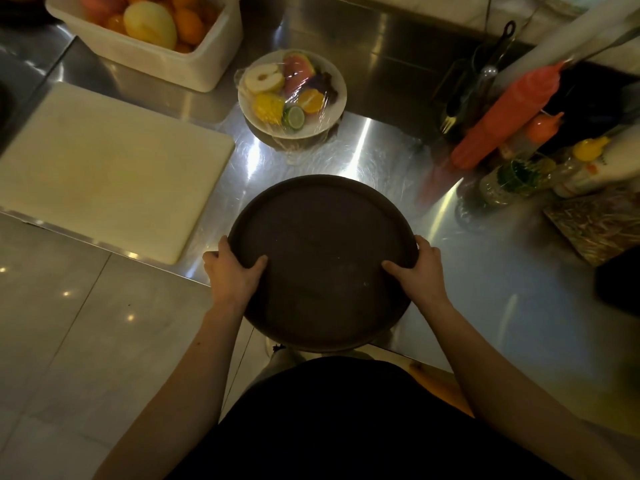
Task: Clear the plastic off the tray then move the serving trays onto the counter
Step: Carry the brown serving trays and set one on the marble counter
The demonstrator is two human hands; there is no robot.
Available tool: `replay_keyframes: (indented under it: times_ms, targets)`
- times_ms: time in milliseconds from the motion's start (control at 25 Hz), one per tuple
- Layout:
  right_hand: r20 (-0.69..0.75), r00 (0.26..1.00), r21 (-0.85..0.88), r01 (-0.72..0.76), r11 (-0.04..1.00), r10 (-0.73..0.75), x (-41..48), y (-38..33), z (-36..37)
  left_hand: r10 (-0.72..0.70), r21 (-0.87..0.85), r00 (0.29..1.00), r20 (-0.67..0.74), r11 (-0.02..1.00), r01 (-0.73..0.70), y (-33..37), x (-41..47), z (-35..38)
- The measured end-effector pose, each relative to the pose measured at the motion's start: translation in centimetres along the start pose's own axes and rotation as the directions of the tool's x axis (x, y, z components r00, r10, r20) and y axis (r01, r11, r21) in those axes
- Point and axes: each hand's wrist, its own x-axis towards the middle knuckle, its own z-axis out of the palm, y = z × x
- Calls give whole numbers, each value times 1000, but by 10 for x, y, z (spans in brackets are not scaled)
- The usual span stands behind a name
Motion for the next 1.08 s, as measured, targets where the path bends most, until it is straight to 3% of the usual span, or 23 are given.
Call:
replay_keyframes:
  times_ms: [160, 440, 720, 1080]
  targets:
    - [-64, 998, 47, 21, 999, -18, -9, -3, 1, -35, -28, 999, -32, 999, 34, -5, -13, -2]
    - [-50, 991, 114, 129, 985, -124, -20, 1, -1, -143, -144, 981, -133, 982, 123, -21, -50, -12]
    - [40, 970, 143, 232, 962, -240, -33, -19, 5, -275, -236, 922, -273, 948, 213, -33, -91, -34]
    - [101, 914, 85, 386, 919, -393, -71, -78, 49, -358, -377, 849, -388, 903, 208, -88, -120, -96]
